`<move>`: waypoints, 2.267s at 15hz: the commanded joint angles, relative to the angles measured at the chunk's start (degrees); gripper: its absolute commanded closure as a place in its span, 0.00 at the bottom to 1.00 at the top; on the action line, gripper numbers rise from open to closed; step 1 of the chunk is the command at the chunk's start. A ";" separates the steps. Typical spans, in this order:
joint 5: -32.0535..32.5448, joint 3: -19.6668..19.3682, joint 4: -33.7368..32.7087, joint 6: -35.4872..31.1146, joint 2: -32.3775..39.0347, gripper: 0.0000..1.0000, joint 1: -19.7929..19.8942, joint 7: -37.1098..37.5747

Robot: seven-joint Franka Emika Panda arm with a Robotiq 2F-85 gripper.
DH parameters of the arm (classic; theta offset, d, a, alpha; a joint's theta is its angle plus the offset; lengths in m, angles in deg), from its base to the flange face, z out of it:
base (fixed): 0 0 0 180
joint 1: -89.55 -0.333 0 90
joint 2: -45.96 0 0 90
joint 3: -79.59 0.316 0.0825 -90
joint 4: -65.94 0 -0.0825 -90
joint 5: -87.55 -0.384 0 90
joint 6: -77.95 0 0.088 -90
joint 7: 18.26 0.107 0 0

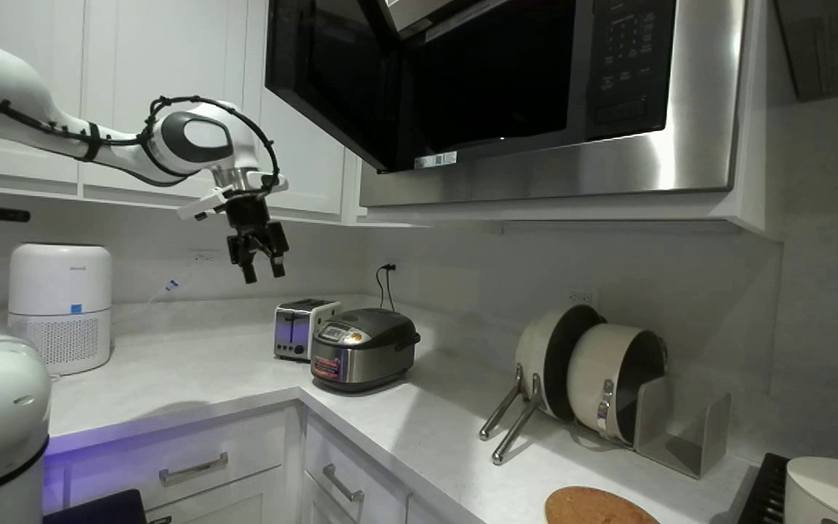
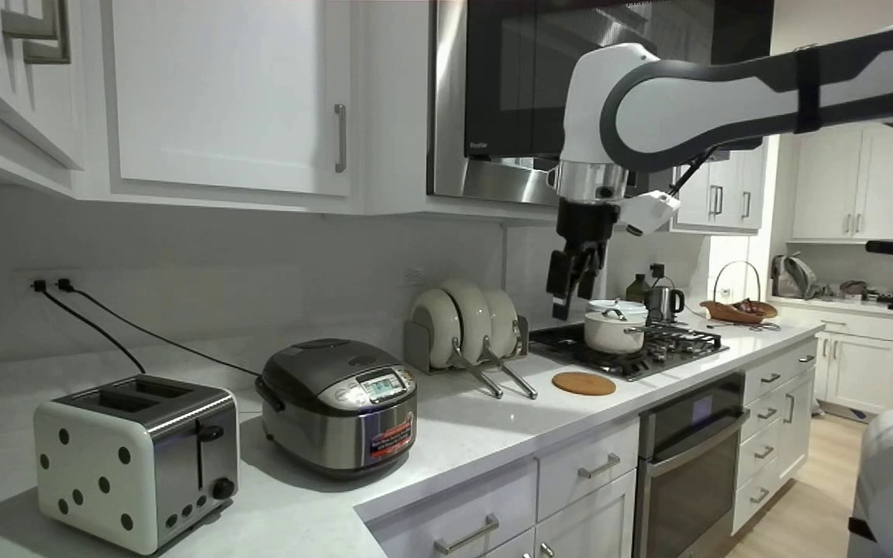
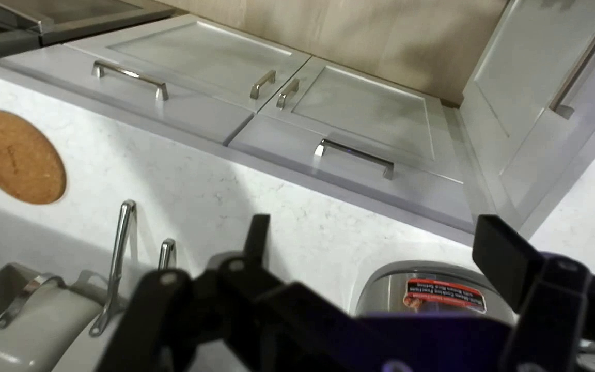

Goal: Close the microwave door and open the rice cooker

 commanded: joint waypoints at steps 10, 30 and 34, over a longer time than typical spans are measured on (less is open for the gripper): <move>19.66 6.76 -1.72 -14.06 -9.23 0.00 5.28 12.61; 56.36 13.59 -5.23 -14.92 -12.12 0.00 19.29 54.14; 60.36 11.11 -5.00 -9.83 -12.20 0.25 15.83 58.27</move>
